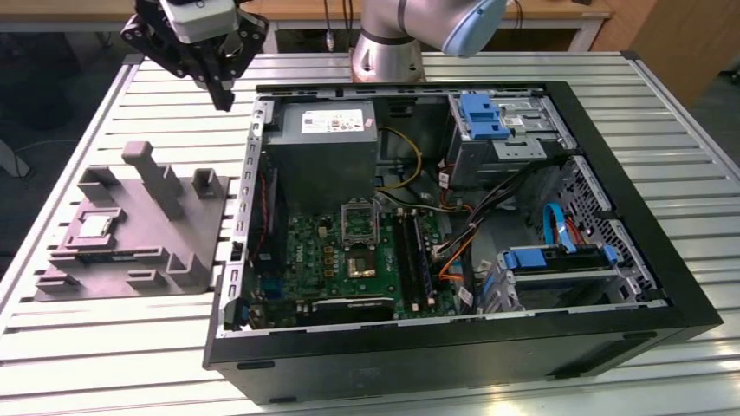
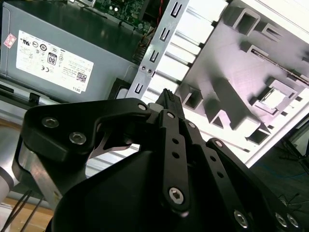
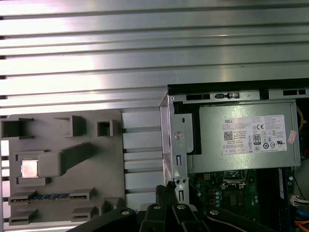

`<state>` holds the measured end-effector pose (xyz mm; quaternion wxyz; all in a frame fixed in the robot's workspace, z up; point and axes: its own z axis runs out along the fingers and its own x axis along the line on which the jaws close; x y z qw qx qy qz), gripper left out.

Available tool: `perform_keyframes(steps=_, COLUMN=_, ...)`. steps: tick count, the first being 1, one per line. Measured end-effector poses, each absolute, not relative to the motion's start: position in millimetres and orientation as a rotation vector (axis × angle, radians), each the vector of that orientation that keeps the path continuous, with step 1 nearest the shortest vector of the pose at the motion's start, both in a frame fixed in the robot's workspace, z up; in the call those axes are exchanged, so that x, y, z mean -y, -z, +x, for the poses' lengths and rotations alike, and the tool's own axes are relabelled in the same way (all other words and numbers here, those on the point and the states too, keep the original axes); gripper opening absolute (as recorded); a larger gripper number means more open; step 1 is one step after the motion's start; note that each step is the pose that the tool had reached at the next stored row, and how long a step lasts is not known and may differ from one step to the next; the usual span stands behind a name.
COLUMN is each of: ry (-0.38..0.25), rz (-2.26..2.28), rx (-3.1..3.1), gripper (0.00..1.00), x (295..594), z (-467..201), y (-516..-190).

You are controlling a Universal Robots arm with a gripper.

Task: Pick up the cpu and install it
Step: 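Reach for the cpu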

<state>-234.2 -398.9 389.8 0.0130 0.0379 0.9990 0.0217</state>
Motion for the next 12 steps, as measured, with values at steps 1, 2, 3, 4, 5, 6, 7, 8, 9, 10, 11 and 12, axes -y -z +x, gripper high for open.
perform_keyframes(steps=1, ry=-0.068, rz=0.118, rx=-3.113, gripper=0.11, x=398.9, z=-234.4, y=-389.8)
perform_keyframes(steps=2, ry=-0.068, rz=0.118, rx=-3.113, gripper=0.11, x=398.9, z=-234.6, y=-389.8)
perform_keyframes(steps=3, ry=-0.068, rz=0.118, rx=-3.112, gripper=0.11, x=398.9, z=-234.8, y=-389.7)
perform_keyframes(steps=4, ry=-0.068, rz=0.118, rx=-3.113, gripper=0.11, x=398.9, z=-235.0, y=-389.8)
perform_keyframes(steps=5, ry=-0.068, rz=0.118, rx=-3.113, gripper=0.11, x=398.9, z=-236.0, y=-389.7)
perform_keyframes(steps=6, ry=-0.068, rz=0.118, rx=-3.113, gripper=0.11, x=398.9, z=-236.9, y=-389.8)
perform_keyframes(steps=7, ry=-0.068, rz=0.118, rx=-3.113, gripper=0.11, x=398.9, z=-237.1, y=-389.8)
perform_keyframes(steps=8, ry=-0.068, rz=0.118, rx=-3.113, gripper=0.11, x=398.9, z=-237.3, y=-389.7)
perform_keyframes(steps=9, ry=-0.068, rz=0.118, rx=-3.113, gripper=0.11, x=398.9, z=-237.5, y=-389.7)
perform_keyframes(steps=10, ry=-0.068, rz=0.118, rx=-3.113, gripper=0.11, x=398.9, z=-237.7, y=-389.7)
perform_keyframes(steps=11, ry=-0.068, rz=0.118, rx=-3.113, gripper=0.11, x=399.0, z=-238.0, y=-389.7)
perform_keyframes(steps=12, ry=-0.068, rz=0.118, rx=-3.113, gripper=0.11, x=398.9, z=-238.4, y=-389.7)
